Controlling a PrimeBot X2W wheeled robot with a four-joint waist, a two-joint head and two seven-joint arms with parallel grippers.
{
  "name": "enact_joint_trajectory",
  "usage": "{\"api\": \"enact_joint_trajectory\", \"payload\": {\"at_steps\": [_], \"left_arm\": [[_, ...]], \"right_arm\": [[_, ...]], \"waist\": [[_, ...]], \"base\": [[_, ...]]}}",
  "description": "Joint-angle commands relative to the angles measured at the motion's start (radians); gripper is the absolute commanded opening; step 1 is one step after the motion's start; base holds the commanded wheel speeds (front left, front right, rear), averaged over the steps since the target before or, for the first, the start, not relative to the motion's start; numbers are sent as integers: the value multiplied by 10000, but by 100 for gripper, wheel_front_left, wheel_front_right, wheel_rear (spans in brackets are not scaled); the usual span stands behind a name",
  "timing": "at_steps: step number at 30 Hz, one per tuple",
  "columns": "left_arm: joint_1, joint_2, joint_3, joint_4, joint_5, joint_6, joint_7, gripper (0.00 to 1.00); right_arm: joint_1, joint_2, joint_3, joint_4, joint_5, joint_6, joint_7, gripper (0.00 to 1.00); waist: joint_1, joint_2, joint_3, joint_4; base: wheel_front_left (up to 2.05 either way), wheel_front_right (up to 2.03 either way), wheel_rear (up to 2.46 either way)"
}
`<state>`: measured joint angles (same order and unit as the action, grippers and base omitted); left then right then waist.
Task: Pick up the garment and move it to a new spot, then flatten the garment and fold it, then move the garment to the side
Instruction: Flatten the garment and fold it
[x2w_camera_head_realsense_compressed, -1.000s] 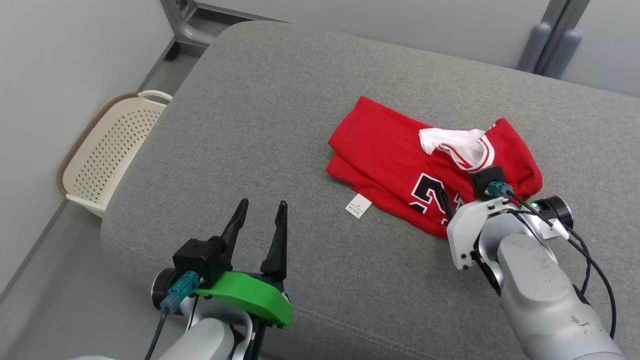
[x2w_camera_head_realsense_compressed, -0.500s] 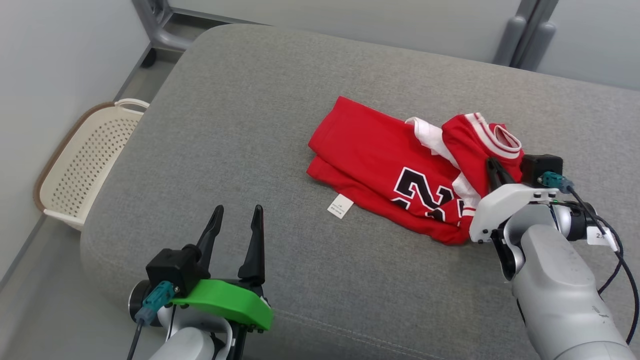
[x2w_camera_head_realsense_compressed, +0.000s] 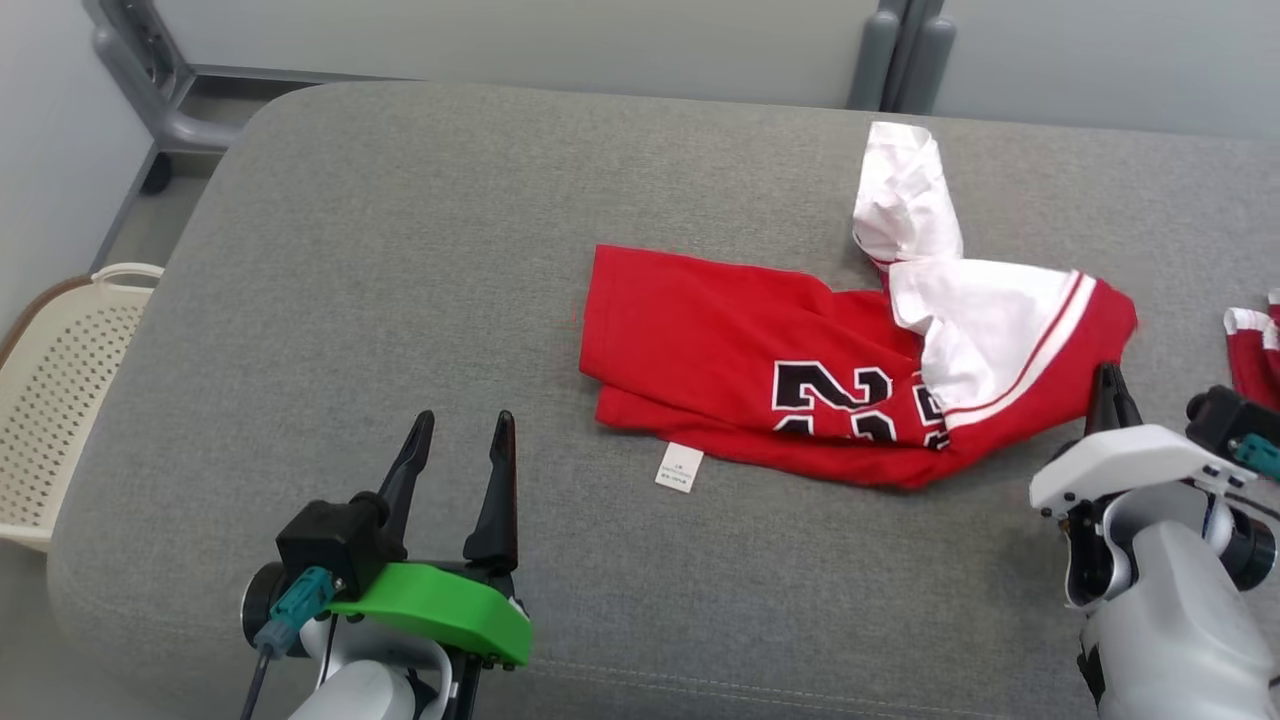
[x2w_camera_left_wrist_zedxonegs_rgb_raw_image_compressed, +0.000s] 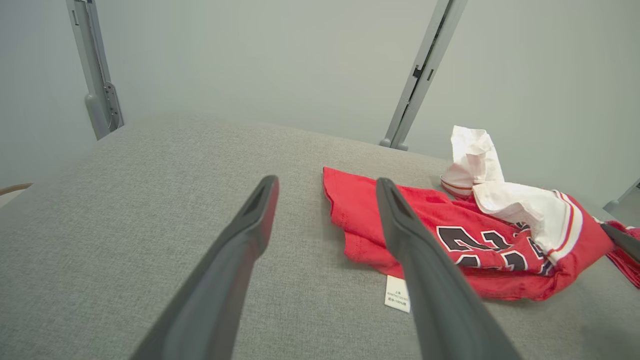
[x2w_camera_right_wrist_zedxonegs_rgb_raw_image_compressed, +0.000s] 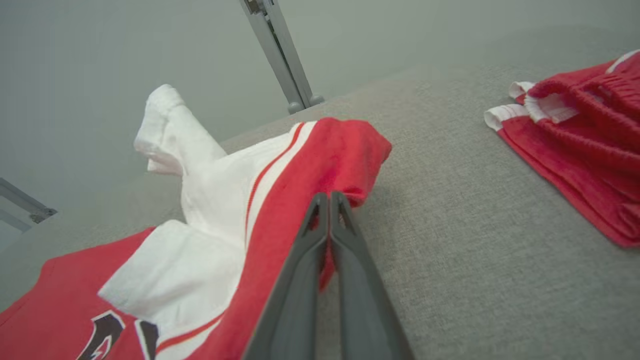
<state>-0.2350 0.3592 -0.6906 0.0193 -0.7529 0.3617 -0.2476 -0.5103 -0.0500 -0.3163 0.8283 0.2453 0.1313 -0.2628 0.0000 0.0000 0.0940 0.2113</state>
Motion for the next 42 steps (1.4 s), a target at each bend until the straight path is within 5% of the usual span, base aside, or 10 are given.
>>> {"api": "enact_joint_trajectory", "payload": {"at_steps": [1,4,6,9,10,11,27,42], "left_arm": [[134,82,-5,-23,44,49,-3,100],[186,115,-44,-46,43,61,48,100],[213,120,-71,-65,46,70,61,100],[264,149,-82,-69,14,93,72,100],[291,162,-87,-73,-4,97,67,100],[317,170,-88,-65,-26,93,67,100],[-396,44,-269,851,-242,-419,436,100],[-2123,-213,295,3724,-1024,-1472,916,100]], "right_arm": [[233,-16,-16,-57,72,-12,-36,0],[847,-28,-71,-472,404,-12,-39,0],[1169,-29,-44,-647,510,-12,-40,18],[1602,-29,4,-910,659,-12,-40,52],[1734,-29,47,-975,709,-12,-41,83],[1870,-29,113,-1021,745,-12,-41,100],[3024,-27,826,-3096,395,-10,14,100],[3094,-266,2222,-5615,793,-10,883,100]], "waist": [[0,0,-8,-243],[0,0,-68,-390],[0,0,-113,-445],[0,0,-199,-543],[0,0,-233,-582],[0,0,-265,-621],[0,0,-311,-1869],[0,0,554,-3522]], "base": [[0,0,0],[0,0,0],[0,0,0],[0,0,0],[0,0,0],[0,0,0],[0,0,0],[0,0,0]]}}
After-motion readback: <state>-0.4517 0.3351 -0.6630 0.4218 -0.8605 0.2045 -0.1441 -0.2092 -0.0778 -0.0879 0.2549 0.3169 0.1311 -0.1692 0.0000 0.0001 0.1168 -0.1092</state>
